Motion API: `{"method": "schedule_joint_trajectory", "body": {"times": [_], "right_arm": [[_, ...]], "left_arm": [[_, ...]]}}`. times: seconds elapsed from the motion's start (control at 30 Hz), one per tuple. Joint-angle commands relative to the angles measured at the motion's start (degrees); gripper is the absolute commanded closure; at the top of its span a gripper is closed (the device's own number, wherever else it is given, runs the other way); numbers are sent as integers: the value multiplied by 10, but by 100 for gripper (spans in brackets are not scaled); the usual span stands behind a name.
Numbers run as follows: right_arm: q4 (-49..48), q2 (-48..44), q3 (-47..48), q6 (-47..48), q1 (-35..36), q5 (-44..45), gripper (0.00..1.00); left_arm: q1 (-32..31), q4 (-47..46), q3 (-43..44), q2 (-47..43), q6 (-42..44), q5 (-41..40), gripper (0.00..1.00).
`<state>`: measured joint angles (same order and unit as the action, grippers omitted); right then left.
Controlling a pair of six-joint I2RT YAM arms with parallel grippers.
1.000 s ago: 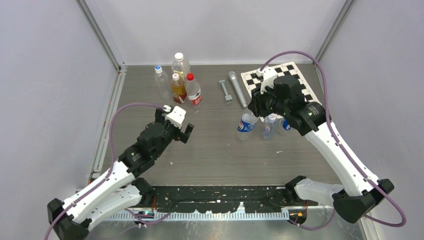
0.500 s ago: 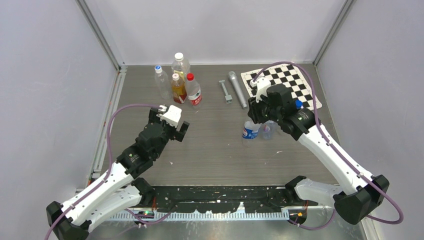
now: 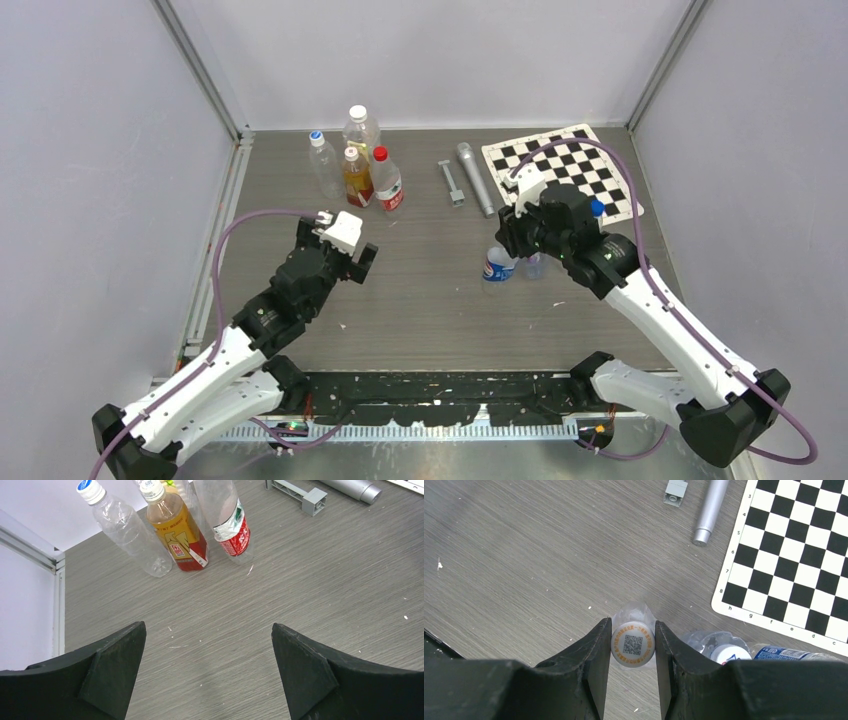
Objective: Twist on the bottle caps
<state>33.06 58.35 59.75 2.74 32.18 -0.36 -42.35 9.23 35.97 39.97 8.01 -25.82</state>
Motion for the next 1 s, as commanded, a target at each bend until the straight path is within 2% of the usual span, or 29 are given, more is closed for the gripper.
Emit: {"method": "schedule_joint_trajectory", "body": {"times": [0.0,0.1,0.33,0.47,0.87,0.97], "right_arm": [[0,-16,-6,-11,5,-12,66],[2,-21,-6,-12,6,-11,58],[2,-25,-6,-13,6,-16,46],[2,-26,-2,-13,6,-11,32],[3,-49,17,-26,6,-14,20],[3,-68,24,-55,6,0,16]], "left_arm": [[3,-32,-2,-7,6,-2,0],[2,-32,-2,-8,6,-1,0],[2,-28,-3,-14,4,1,0],[2,-24,-3,-19,3,2,0],[2,-5,10,-35,2,6,0],[2,12,23,-43,4,5,0]]}}
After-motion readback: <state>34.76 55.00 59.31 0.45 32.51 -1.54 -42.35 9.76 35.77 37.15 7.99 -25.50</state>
